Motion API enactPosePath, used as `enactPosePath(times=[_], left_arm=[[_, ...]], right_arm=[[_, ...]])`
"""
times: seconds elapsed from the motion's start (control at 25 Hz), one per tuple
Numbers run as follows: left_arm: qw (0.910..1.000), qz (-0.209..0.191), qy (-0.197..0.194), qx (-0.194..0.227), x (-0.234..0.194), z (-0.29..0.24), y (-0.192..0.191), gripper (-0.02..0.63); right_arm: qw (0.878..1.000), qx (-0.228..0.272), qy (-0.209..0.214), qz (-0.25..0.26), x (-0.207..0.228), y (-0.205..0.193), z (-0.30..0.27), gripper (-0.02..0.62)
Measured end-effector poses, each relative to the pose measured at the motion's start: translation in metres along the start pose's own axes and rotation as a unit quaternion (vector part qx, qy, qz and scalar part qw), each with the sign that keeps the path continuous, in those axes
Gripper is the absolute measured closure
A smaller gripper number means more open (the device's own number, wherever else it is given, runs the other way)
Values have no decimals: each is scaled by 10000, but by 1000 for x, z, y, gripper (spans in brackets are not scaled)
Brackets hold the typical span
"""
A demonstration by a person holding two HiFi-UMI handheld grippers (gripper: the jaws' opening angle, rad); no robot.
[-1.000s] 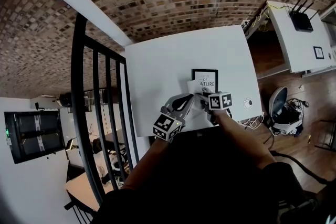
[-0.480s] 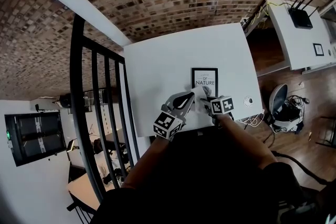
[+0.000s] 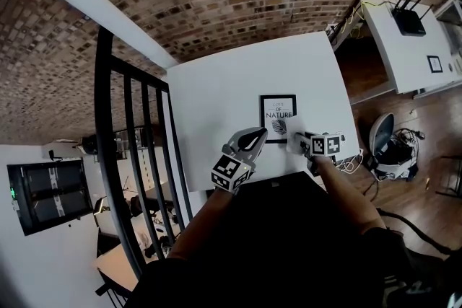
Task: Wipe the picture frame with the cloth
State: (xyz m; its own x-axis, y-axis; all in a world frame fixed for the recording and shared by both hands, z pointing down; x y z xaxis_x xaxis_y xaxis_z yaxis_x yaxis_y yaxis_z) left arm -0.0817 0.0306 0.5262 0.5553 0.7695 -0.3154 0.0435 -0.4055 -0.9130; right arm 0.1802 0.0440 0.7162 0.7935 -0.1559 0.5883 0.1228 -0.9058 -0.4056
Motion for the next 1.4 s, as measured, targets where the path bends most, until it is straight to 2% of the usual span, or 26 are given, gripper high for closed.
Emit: enactPosePath(times=[0.32,0.44,0.56,0.64,0.76,0.84,1.0,1.08,1.32,1.4], left_arm=[[10000,-2,53,-51,2,1,-1,606],[9999,-4,95,-32,1,4,-2,606],[9999,-17,146,-4,-1,7,1,606],[9998,-25,188,40,-1,9,5,606],[9996,-60,220,169,0,12,14,606],[9993,-95,212,293,1,13,22,606],[9983,-183,128,541,7,11,40,606],[9976,-239,71,645,10,11,46,606],[9948,-409,-13,933,17,12,55,606],[9947,-418,-37,939,20,11,56,606]], right_arm=[[9995,275,-140,95,10,21,24,497],[9982,537,93,246,-1,36,34,497],[9913,965,420,791,-28,58,49,495],[9800,1355,587,1334,-52,75,64,495],[9539,1954,820,2124,-90,95,87,495],[9305,2351,947,2645,-112,105,102,495],[8740,3047,1191,3593,-149,115,133,495],[8549,3258,1239,3843,-162,116,145,495],[8378,3601,1457,3838,-178,118,158,495],[8392,3571,1475,3827,-182,118,163,495]])
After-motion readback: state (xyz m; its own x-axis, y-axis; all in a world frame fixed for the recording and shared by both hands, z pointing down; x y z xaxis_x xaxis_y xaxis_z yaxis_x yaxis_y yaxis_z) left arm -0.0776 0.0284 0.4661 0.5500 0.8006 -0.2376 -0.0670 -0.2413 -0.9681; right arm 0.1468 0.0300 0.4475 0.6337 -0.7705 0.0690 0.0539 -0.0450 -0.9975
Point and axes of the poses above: the fingertips, and each gripper's own axes: z backward along the fingers, x to its right, y out of its top, the point moved 10 cm from there along z, backward along the fingers, and after that the axes turned 2 degrees about z, right-handed, at the moved point
